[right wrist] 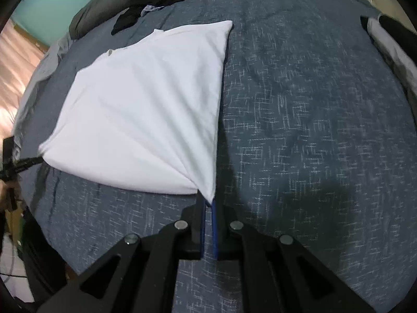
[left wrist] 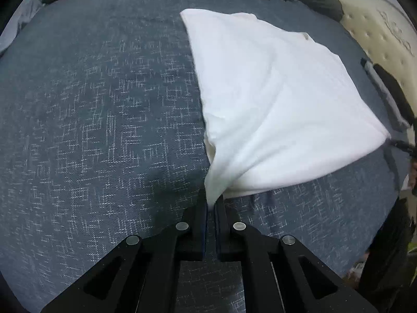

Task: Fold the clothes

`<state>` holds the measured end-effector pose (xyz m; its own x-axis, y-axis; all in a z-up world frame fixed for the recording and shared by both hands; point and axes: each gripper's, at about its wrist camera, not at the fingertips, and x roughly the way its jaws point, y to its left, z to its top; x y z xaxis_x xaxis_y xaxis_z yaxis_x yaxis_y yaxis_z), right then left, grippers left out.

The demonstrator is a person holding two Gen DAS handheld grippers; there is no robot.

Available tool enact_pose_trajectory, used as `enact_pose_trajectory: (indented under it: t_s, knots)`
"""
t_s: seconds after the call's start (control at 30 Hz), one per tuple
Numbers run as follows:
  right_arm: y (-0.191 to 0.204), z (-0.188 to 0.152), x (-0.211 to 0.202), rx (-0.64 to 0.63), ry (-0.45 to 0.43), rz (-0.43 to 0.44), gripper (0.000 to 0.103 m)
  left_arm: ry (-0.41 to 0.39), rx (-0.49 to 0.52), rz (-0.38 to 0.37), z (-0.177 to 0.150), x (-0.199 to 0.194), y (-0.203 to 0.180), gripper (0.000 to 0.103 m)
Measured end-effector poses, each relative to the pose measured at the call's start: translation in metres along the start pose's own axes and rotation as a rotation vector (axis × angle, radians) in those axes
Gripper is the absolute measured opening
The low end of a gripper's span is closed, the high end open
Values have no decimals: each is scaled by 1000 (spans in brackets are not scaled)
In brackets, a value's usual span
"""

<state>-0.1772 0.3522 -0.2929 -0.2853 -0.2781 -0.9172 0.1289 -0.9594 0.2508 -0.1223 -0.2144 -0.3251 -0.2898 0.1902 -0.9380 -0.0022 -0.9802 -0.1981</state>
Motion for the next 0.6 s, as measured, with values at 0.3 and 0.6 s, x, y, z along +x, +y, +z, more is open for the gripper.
enact_pose_trajectory:
  t_s: [0.3, 0.6]
  knots:
    - [4, -2, 14, 3, 54, 34, 3, 39, -33, -50, -4, 6, 0, 5]
    - [-10, -10, 7, 61, 51, 44, 6, 32, -134, -105, -12, -3, 16, 9]
